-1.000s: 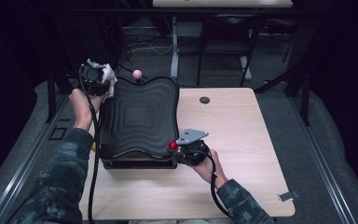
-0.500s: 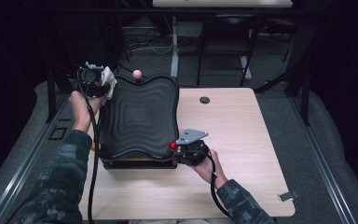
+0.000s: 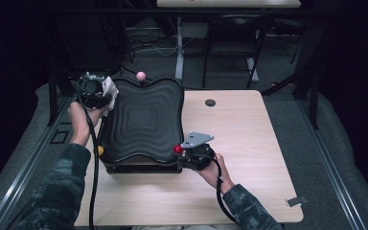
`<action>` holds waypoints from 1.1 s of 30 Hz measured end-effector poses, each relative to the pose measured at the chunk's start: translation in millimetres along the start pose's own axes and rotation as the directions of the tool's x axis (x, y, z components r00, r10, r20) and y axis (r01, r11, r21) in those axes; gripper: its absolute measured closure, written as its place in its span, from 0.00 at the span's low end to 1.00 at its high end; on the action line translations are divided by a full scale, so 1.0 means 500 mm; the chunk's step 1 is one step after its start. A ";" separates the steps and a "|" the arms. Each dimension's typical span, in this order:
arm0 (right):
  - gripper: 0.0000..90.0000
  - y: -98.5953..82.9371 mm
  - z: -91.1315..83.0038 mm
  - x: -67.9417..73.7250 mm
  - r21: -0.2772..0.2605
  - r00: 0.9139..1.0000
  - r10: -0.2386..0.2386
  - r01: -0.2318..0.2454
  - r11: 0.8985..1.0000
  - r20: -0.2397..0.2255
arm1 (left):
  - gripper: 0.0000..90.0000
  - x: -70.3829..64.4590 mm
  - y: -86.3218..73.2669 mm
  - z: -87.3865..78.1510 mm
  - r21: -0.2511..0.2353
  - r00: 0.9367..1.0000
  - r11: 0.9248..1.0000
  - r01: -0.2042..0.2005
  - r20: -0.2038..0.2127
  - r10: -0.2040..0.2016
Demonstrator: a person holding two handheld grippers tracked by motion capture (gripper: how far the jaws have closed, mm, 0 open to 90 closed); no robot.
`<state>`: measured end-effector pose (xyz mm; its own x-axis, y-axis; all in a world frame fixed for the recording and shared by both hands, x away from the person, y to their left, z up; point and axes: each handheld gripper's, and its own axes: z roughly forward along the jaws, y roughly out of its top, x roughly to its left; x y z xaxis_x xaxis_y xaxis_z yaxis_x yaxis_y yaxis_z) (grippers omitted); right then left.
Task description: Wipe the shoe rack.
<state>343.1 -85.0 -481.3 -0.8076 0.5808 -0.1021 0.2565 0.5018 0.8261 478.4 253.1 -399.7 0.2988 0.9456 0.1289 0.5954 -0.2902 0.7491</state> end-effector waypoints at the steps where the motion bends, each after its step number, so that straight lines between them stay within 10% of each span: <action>1: 0.67 0.000 0.000 0.000 -0.001 1.000 0.001 -0.001 1.000 -0.001 | 0.90 -0.002 -0.003 -0.001 0.002 1.000 1.000 -0.003 0.000 0.003; 33: 0.67 0.000 0.000 0.000 0.001 1.000 0.002 -0.002 1.000 0.002 | 0.90 -0.052 -0.143 -0.061 0.060 0.994 0.998 -0.011 0.113 0.004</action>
<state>343.0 -84.8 -481.2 -0.8062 0.5829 -0.1012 0.2589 0.5013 0.8256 405.2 253.6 -437.0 0.3835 0.9218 0.0572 0.6358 -0.3084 0.7076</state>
